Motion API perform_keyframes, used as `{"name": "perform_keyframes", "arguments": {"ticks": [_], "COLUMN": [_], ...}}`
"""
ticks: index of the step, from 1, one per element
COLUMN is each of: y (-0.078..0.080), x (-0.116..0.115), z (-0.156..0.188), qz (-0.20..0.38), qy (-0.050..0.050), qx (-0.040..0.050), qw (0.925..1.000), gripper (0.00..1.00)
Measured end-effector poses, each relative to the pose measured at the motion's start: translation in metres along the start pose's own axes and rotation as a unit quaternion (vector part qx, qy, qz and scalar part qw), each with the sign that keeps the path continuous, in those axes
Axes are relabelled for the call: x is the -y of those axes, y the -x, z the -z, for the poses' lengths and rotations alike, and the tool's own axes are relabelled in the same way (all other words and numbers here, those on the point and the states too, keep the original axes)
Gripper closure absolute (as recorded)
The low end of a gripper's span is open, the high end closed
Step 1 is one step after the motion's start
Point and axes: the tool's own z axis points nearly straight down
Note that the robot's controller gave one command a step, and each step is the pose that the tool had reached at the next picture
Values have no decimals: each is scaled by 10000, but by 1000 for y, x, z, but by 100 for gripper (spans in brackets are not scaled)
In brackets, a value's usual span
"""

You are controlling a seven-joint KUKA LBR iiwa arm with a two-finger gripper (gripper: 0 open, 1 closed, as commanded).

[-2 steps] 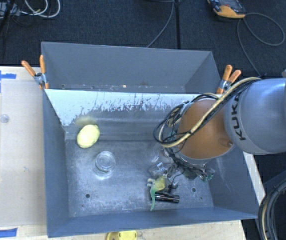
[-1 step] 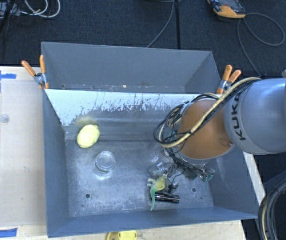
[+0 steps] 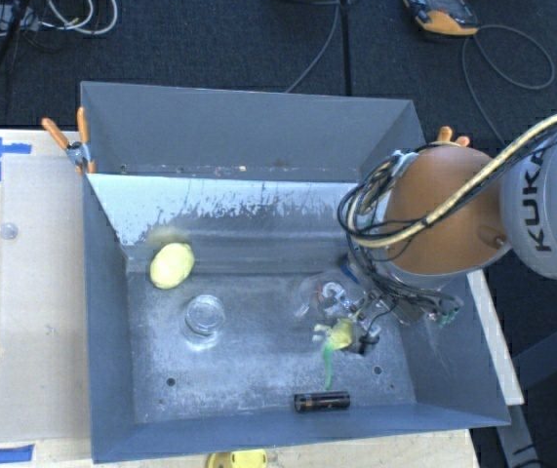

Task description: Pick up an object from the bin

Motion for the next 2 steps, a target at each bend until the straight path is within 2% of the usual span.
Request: {"name": "perform_keyframes", "arguments": {"ticks": [1, 2], "y": [0, -18], "x": [0, 12], "z": [0, 161], "qz": [-4, 60], "qy": [0, -8], "qx": [-1, 18], "qw": [10000, 10000], "gripper": [100, 100]}}
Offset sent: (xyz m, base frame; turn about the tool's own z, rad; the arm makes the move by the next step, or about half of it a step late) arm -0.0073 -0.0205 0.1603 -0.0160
